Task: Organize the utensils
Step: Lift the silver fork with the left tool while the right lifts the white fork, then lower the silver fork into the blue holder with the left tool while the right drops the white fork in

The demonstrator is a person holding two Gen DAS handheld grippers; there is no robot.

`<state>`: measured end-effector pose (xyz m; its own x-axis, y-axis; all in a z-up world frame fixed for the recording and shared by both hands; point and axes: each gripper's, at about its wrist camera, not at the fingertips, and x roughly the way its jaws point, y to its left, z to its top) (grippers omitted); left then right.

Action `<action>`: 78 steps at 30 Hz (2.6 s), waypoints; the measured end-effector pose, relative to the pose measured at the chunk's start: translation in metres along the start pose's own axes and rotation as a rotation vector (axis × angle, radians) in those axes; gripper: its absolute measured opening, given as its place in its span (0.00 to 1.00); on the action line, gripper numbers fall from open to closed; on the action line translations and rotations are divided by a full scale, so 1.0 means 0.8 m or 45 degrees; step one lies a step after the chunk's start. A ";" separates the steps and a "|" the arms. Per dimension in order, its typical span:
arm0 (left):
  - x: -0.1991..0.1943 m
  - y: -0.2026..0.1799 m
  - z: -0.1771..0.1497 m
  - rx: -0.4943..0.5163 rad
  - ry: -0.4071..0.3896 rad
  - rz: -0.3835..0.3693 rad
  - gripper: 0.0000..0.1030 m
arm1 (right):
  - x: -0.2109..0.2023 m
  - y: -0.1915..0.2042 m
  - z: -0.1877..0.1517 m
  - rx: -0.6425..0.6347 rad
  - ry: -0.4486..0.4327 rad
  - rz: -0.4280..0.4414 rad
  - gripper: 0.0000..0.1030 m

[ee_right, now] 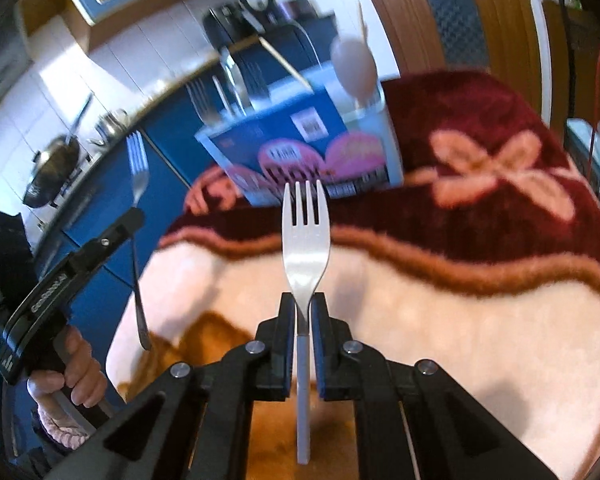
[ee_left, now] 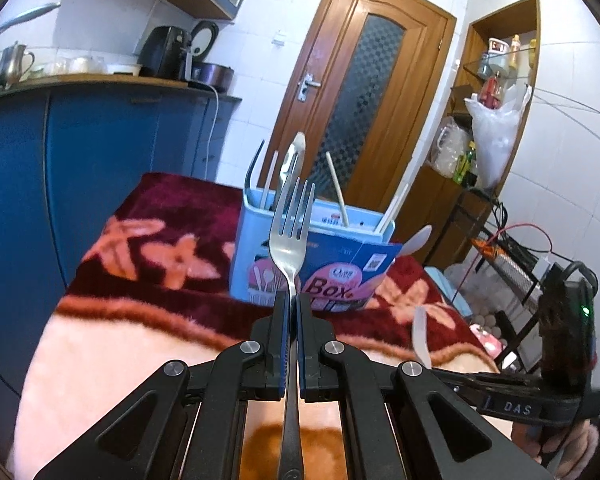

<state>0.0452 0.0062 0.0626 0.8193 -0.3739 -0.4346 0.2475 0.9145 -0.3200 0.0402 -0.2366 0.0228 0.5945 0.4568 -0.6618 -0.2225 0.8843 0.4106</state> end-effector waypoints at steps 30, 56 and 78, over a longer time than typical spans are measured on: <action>0.015 -0.016 0.104 0.054 -0.229 0.027 0.03 | -0.066 0.049 0.068 -0.222 -0.561 -0.050 0.09; 0.124 -0.012 0.144 0.026 -0.507 0.178 0.03 | -0.017 0.044 0.173 -0.289 -0.734 -0.220 0.09; 0.122 -0.021 0.096 0.132 -0.432 0.246 0.12 | 0.015 0.031 0.159 -0.304 -0.601 -0.296 0.23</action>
<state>0.1608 -0.0342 0.0900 0.9757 -0.1374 -0.1706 0.1091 0.9802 -0.1654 0.1402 -0.2218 0.1045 0.9168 0.2039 -0.3434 -0.1807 0.9786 0.0986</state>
